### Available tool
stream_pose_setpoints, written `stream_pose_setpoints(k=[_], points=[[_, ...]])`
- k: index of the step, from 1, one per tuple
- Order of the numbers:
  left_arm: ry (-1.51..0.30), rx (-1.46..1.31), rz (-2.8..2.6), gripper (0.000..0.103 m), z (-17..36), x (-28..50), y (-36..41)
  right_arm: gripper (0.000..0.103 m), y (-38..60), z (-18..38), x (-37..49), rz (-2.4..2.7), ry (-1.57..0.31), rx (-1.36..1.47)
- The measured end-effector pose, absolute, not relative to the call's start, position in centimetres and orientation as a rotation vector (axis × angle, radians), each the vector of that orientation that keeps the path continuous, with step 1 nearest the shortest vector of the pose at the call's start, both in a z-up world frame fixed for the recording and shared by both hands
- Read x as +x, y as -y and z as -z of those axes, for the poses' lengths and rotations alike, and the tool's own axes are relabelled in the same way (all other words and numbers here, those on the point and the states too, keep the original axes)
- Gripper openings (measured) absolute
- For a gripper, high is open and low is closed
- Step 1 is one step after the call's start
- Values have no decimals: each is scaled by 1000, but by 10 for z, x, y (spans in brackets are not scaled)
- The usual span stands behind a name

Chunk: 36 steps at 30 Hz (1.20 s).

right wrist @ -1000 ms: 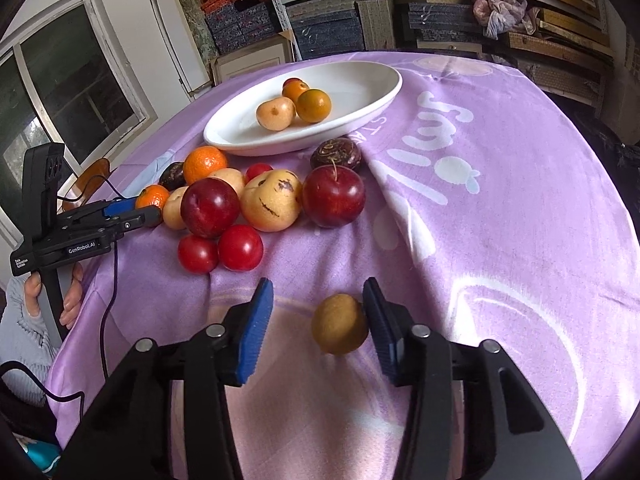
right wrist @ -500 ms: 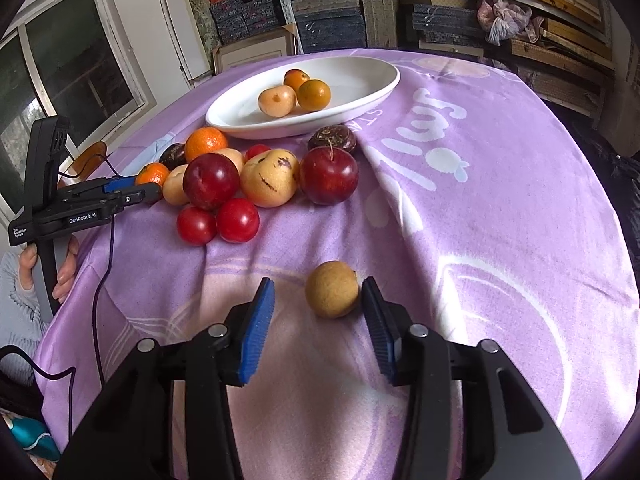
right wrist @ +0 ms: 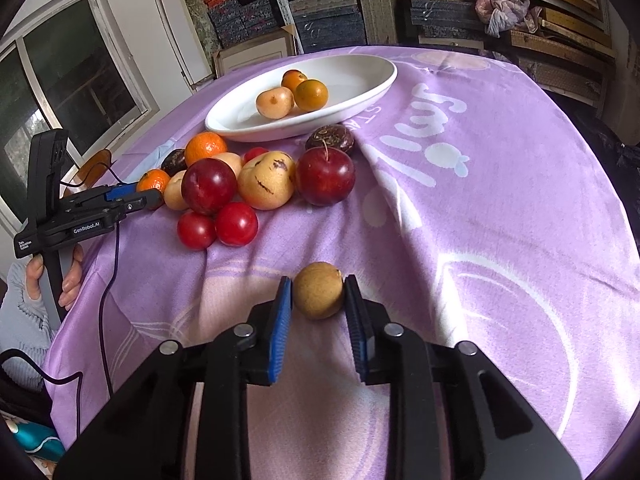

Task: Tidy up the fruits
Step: 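Carry both fruits onto the white plate and open both grippers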

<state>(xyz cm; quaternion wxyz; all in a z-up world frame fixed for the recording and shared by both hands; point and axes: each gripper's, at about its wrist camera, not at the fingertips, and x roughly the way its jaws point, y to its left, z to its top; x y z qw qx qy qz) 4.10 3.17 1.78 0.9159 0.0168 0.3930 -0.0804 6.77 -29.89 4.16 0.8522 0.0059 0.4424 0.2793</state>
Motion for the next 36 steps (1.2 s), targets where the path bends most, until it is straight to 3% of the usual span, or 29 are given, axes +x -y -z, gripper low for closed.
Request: stream_pose_setpoints(k=[6, 14, 17, 27, 36], points=[[-746, 7, 156, 47, -41, 34, -38, 25, 305, -48, 74, -602, -918, 58], [-652, 9, 110, 47, -122, 71, -46, 25, 306, -179, 109, -610, -627, 108], [-645, 19, 97, 47, -137, 96, -42, 25, 291, -196, 135, -604, -601, 88], [-819, -26, 85, 47, -63, 172, -36, 25, 223, -108, 211, -623, -793, -2], [-818, -8, 111, 47, -53, 188, -33, 29, 209, -78, 230, -622, -845, -25]])
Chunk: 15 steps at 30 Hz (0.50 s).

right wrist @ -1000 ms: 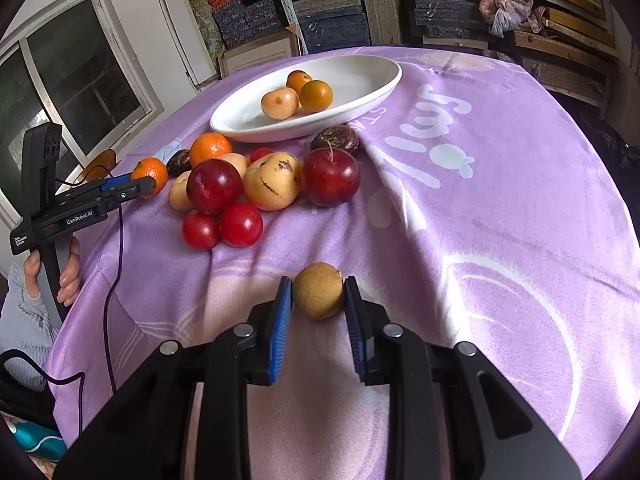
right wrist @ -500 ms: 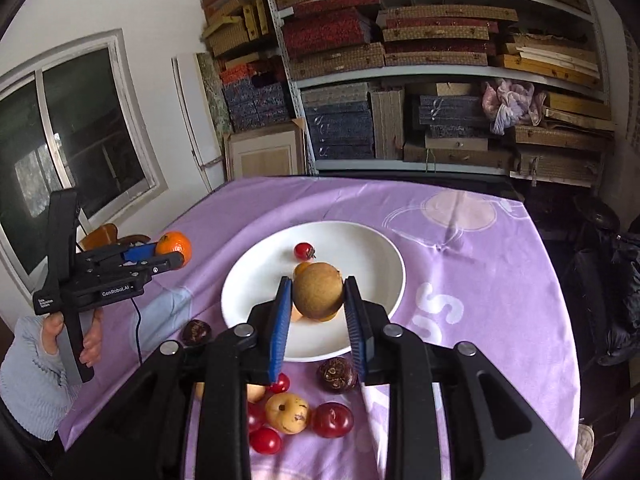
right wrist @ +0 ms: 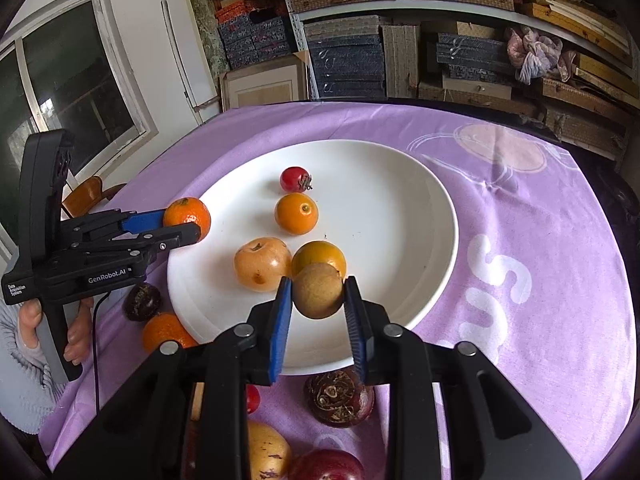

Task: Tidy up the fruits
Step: 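Carry both fruits onto the white plate and open both grippers, then move the left gripper to the dark purple round fruit and close on it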

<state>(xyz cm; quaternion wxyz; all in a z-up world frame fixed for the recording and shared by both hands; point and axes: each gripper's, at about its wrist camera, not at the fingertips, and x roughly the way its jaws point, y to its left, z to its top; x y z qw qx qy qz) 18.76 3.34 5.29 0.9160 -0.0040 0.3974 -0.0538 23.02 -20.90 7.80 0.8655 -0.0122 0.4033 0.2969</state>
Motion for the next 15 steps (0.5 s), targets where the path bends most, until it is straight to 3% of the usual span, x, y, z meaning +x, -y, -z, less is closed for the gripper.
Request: stream_pose_setpoints(k=[1, 2, 6, 8, 10, 11, 13, 15], points=[[-821, -9, 109, 48, -52, 189, -33, 40, 209, -79, 229, -621, -841, -21], [-813, -8, 102, 48, -53, 187, -34, 46, 211, -82, 227, -619, -827, -12], [-768, -4, 84, 62, -69, 171, -40, 50, 227, -107, 209, -623, -763, 7], [-748, -11, 73, 66, -80, 154, -47, 60, 239, -120, 189, -621, -723, 8], [-724, -20, 62, 82, -89, 133, -54, 90, 254, -130, 163, -607, -666, 9], [-701, -29, 48, 86, -92, 117, -58, 97, 263, -134, 147, -596, -627, 10], [-667, -51, 25, 99, -93, 86, -65, 99, 279, -133, 117, -574, -551, 11], [-660, -75, 32, 99, -88, 61, -67, 99, 291, -124, 94, -538, -513, 14]])
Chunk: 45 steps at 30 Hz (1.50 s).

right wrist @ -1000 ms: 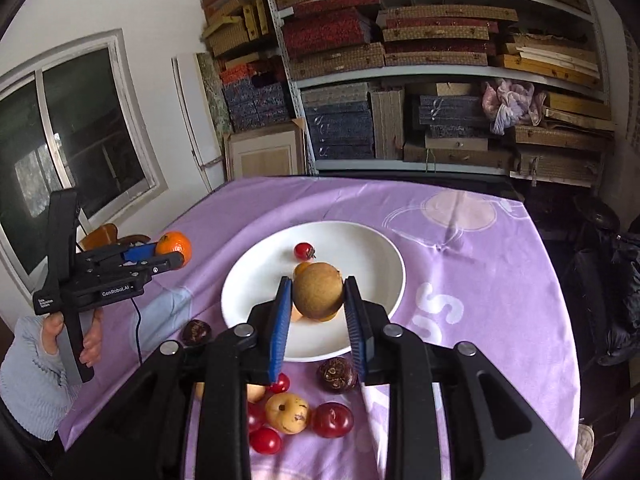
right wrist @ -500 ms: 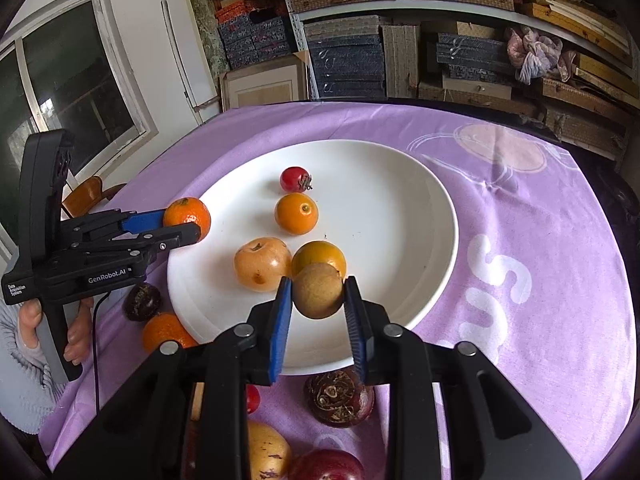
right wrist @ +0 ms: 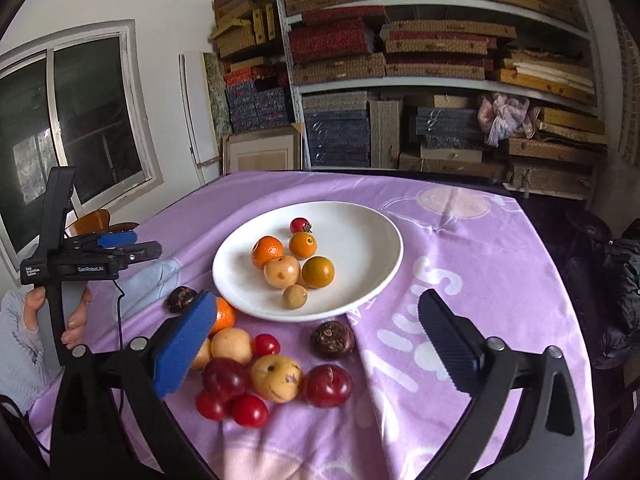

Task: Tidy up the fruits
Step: 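Move the left gripper to the dark purple round fruit and close on it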

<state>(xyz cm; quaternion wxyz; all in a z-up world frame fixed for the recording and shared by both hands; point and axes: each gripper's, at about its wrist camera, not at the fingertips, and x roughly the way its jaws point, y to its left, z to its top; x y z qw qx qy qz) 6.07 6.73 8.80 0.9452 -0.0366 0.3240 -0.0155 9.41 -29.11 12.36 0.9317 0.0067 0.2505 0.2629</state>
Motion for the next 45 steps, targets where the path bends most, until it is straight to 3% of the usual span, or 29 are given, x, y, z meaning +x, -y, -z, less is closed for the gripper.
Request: stream_pose_setpoints(k=[10, 45], points=[[-711, 5, -30, 99, -44, 28, -53, 99, 290, -78, 72, -557, -615, 46], [-849, -43, 156, 99, -18, 96, -50, 99, 297, -64, 96, -523, -728, 121]])
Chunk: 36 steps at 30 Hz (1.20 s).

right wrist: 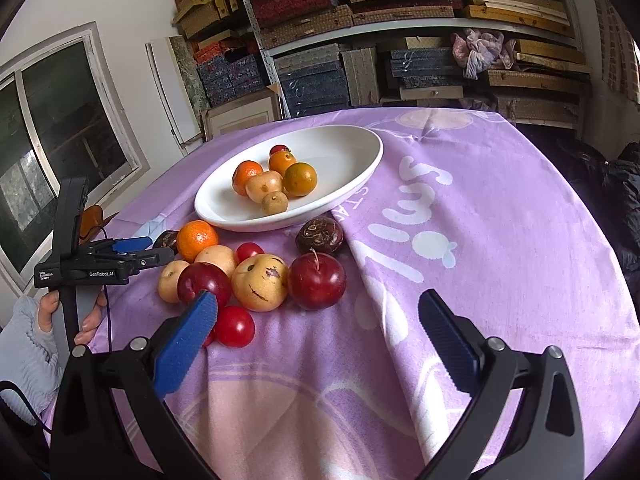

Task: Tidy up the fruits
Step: 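Move the left gripper to the dark purple round fruit and close on it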

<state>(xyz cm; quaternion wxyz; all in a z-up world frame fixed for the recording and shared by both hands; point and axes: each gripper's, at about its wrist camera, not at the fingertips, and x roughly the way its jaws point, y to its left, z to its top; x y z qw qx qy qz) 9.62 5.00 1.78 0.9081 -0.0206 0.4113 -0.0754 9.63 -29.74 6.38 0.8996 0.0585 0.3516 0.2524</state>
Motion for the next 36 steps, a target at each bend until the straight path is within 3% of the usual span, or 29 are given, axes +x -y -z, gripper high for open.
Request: stream_pose_setpoints(k=[18, 23, 25, 27, 36], points=[[-824, 67, -14, 95, -21, 98, -72, 99, 299, -63, 98, -519, -733, 126], [-788, 108, 97, 80, -25, 89, -51, 99, 300, -61, 98, -521, -734, 129], [-797, 110, 121, 67, -24, 91, -47, 99, 300, -61, 98, -522, -734, 130], [-809, 96, 142, 61, -22, 93, -47, 99, 300, -61, 98, -523, -734, 130], [-855, 82, 150, 60, -14, 101, -46, 99, 298, -61, 98, -529, -733, 128]])
